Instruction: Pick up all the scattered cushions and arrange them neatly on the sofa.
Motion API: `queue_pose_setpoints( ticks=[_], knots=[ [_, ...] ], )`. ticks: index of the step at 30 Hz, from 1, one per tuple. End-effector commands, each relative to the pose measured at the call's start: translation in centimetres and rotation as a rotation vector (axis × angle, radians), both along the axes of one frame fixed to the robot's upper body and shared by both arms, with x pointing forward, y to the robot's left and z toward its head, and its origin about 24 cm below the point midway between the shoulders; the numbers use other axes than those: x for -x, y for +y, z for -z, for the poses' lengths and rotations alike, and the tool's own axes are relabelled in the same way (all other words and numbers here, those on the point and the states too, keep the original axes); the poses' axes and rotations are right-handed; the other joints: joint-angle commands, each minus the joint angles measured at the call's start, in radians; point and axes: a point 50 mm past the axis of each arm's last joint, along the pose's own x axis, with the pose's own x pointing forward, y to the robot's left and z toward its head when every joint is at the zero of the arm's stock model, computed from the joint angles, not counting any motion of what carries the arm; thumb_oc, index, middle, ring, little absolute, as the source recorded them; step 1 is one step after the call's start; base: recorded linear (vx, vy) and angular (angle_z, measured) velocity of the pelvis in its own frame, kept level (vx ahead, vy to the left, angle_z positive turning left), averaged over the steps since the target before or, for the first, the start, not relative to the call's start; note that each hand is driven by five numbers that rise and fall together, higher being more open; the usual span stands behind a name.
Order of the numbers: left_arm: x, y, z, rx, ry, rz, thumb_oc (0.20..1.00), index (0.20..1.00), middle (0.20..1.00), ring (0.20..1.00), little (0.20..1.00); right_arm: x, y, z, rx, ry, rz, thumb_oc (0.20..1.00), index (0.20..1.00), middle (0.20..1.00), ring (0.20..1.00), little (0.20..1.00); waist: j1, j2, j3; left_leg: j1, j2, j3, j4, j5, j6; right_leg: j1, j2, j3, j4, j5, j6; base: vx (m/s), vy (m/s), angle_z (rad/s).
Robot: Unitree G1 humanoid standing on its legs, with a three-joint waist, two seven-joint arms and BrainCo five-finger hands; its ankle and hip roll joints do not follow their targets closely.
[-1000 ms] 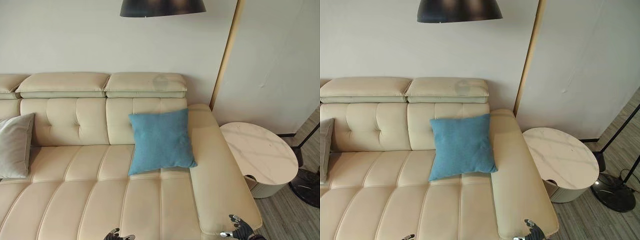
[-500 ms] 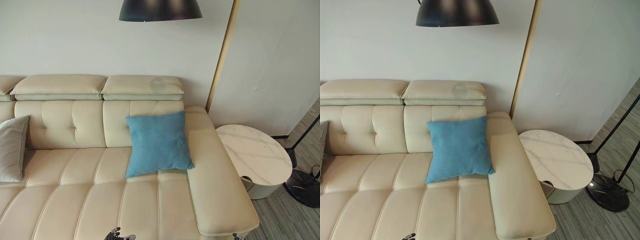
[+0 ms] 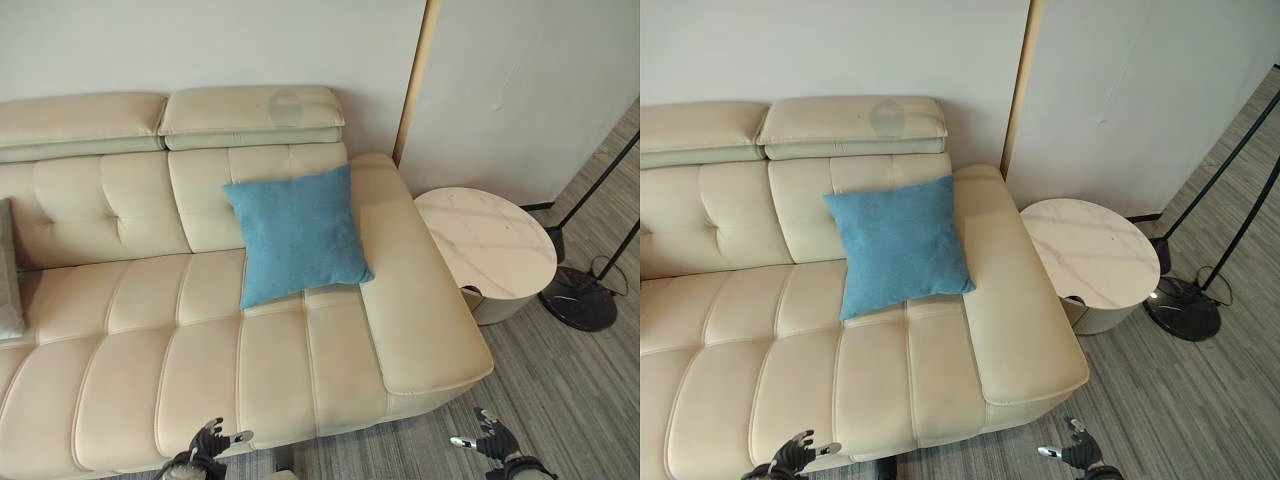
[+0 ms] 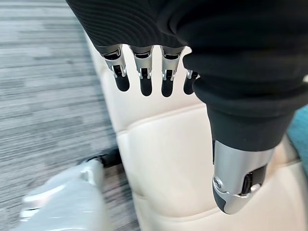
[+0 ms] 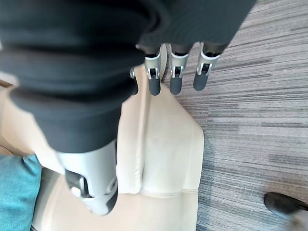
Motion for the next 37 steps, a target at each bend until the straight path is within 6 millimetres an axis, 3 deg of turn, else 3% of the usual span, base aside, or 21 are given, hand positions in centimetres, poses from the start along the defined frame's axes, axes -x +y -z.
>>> queue_pose_setpoints(
  ticks=[1,7,9,11,13,14,15,16,18,21,29,37],
  knots=[
    [-1.9,1.2,-1.0,-0.045,-0.078,-0.019,1.0,1.0,1.0,1.0,1.0,-1.2,-0.5,-0.9,0.011,-0.062,0.003,1.0,1.0,1.0,1.0,1.0,0.002,-0.051,-0.022,-0.003,-0.087,0.024,-0.007,-0.054,-0.024,0.068,0.004,-0.024,-0.06,-0.045,-0.012,-0.28,-0.256,0.04],
    [-4.5,0.8,-1.8,-0.048,-0.143,-0.006,1.0,1.0,1.0,1.0,1.0,-3.3,-0.3,-2.0,0.008,-0.115,-0.035,1.0,1.0,1.0,1.0,1.0,-0.011,-0.045,0.027,-0.05,-0.021,0.051,-0.007,-0.07,-0.074,0.053,0.031,-0.035,-0.112,0.022,-0.058,-0.33,-0.22,0.1],
    [-5.1,0.7,-2.0,-0.044,-0.157,0.002,1.0,1.0,1.0,1.0,1.0,-3.8,-0.4,-2.2,0.015,-0.125,-0.041,1.0,1.0,1.0,1.0,1.0,-0.009,-0.052,0.035,-0.027,-0.046,0.019,0.015,-0.089,-0.062,0.025,0.02,-0.024,-0.105,0.044,-0.074,-0.25,-0.07,0.17],
    [-4.9,0.3,-1.9,-0.028,-0.151,0.017,1.0,1.0,1.0,1.0,1.0,-4.0,-0.3,-2.3,0.012,-0.128,-0.048,1.0,1.0,1.0,1.0,1.0,-0.019,-0.071,0.031,0.01,-0.088,-0.002,0.147,-0.175,-0.039,0.0,-0.011,-0.031,-0.116,0.087,-0.083,-0.28,-0.059,0.09],
    [-4.4,0.2,-1.7,-0.024,-0.14,0.019,1.0,1.0,1.0,1.0,1.0,-3.8,-0.3,-2.3,0.012,-0.123,-0.051,1.0,1.0,1.0,1.0,1.0,-0.024,-0.069,0.022,0.025,-0.097,-0.012,0.149,-0.176,-0.036,-0.004,-0.013,-0.039,-0.122,0.09,-0.082,-0.14,-0.04,0.2],
    [-3.3,-0.1,-1.2,-0.017,-0.112,0.001,1.0,1.0,1.0,1.0,1.0,-3.3,-0.3,-2.0,-0.004,-0.116,-0.036,1.0,1.0,1.0,1.0,1.0,-0.034,-0.091,-0.008,0.101,-0.166,-0.043,0.253,-0.306,-0.003,-0.013,-0.041,-0.058,-0.146,0.108,-0.075,-0.1,-0.064,0.3],
    [-3.3,-0.1,-1.2,-0.016,-0.111,0.001,1.0,1.0,1.0,1.0,1.0,-3.3,-0.3,-2.0,-0.004,-0.116,-0.037,1.0,1.0,1.0,1.0,1.0,-0.034,-0.09,-0.006,0.103,-0.165,-0.044,0.256,-0.308,-0.003,-0.01,-0.04,-0.059,-0.146,0.108,-0.075,-0.14,-0.073,0.4],
    [-3.1,-0.2,-1.1,-0.014,-0.105,-0.002,1.0,1.0,1.0,1.0,1.0,-3.2,-0.3,-2.0,-0.009,-0.116,-0.033,1.0,1.0,1.0,1.0,1.0,-0.038,-0.095,-0.011,0.124,-0.182,-0.042,0.284,-0.346,0.007,-0.012,-0.045,-0.065,-0.146,0.112,-0.073,-0.08,0.019,0.59],
    [-2.3,-0.3,-0.7,-0.011,-0.078,-0.006,1.0,1.0,1.0,1.0,1.0,-2.6,-0.2,-1.7,-0.018,-0.104,-0.025,1.0,1.0,1.0,1.0,1.0,-0.051,-0.078,-0.025,0.203,-0.18,-0.013,0.203,-0.35,0.014,-0.014,-0.03,-0.077,-0.146,0.104,-0.061,-0.06,0.042,0.48],
    [-1.9,-0.8,-0.4,-0.006,-0.065,0.001,1.0,1.0,1.0,1.0,1.0,-2.1,0.1,-1.3,-0.021,-0.089,-0.021,1.0,1.0,1.0,1.0,1.0,-0.061,-0.048,-0.048,0.259,-0.157,0.003,0.003,-0.267,0.015,-0.026,-0.007,-0.097,-0.146,0.105,-0.056,-0.03,0.069,0.31],
    [-2.2,-0.9,-0.5,0.0,-0.084,0.019,1.0,1.0,1.0,1.0,1.0,-1.6,1.3,-0.5,-0.043,-0.065,-0.035,1.0,1.0,1.0,1.0,1.0,-0.06,-0.044,-0.068,0.244,-0.14,0.009,-0.007,-0.253,0.007,-0.042,-0.009,-0.117,-0.146,0.12,-0.044,-0.03,0.065,0.01],
    [-1.6,-1.3,-0.2,0.006,-0.067,0.033,1.0,1.0,1.0,1.0,1.0,-1.5,2.2,0.1,-0.06,-0.045,-0.037,1.0,1.0,1.0,1.0,1.0,-0.057,-0.054,-0.079,0.232,-0.151,0.009,-0.007,-0.251,0.025,-0.049,-0.023,-0.12,-0.146,0.131,-0.029,-0.01,0.046,-0.04]
  ],
)
